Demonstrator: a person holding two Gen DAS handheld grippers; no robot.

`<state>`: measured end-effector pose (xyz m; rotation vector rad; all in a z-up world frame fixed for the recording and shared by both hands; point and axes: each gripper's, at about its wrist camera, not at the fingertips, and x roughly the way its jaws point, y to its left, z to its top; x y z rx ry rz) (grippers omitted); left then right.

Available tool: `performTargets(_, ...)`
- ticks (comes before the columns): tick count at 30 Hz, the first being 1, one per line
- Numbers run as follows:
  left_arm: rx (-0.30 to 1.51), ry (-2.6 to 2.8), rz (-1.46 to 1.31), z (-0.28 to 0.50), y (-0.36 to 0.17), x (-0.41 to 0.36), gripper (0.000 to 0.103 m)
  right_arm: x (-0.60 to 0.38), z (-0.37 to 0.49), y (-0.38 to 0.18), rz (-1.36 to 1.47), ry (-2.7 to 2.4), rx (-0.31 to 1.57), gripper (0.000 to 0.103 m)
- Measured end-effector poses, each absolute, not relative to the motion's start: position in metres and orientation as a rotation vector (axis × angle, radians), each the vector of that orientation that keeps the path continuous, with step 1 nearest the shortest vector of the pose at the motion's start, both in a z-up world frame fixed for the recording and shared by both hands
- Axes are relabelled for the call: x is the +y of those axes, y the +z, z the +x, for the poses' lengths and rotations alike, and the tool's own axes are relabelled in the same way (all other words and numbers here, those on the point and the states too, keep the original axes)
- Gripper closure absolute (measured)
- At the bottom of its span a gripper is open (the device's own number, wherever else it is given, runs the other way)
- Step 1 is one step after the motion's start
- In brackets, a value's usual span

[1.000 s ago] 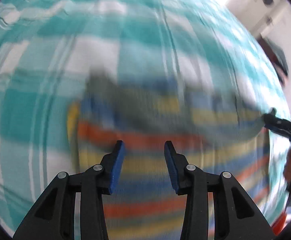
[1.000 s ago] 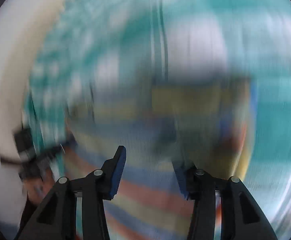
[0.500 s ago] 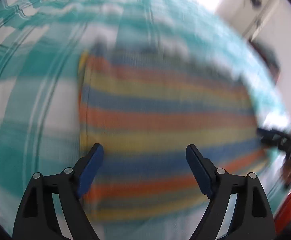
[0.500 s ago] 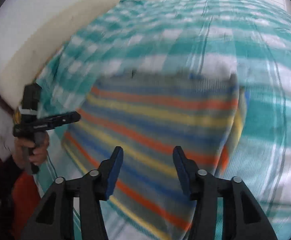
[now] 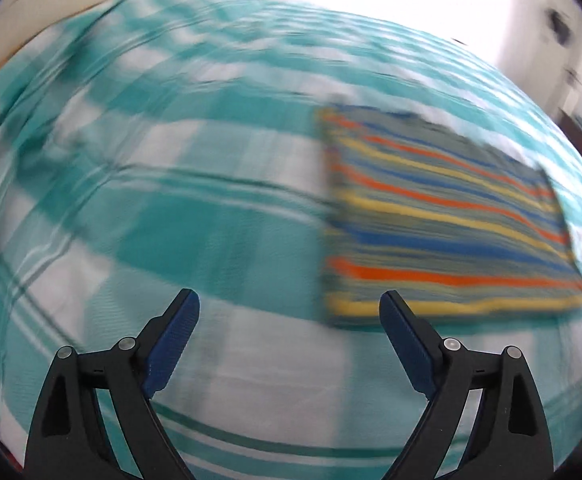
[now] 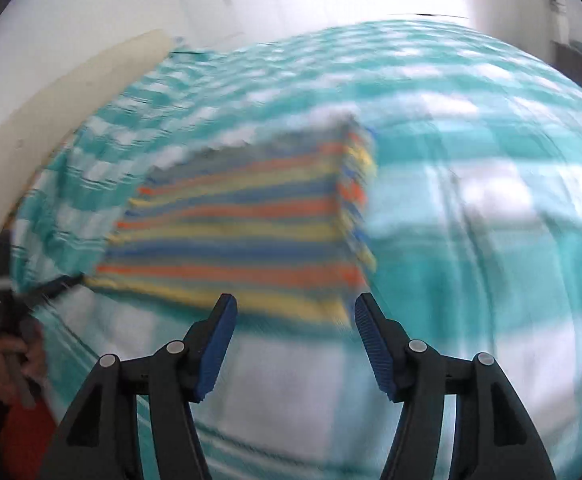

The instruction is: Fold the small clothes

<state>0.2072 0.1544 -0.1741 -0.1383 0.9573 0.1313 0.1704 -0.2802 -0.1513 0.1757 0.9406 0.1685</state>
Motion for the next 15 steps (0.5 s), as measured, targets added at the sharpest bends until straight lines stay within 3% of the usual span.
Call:
performTargets(4,1.050,0.233,-0.184,0.222,-0.217,0.201,0.000,-0.288,0.142,-0.177,0.171,0.096,0.997,0.041)
performTargets(7,1.002,0.219,-0.217,0.220,-0.225,0.205,0.000,-0.282,0.147,-0.183,0.141,0.112,0.995,0.029)
performTargets(9,0.999,0.236,-0.175,0.220,-0.224,0.199,0.000,-0.270,0.152,-0.189,0.083,0.122,0.999,0.014)
performTargets(15,0.999,0.226,-0.193,0.220,-0.223,0.202,0.000,-0.248,0.152,-0.200,-0.034,0.112,0.968,0.006)
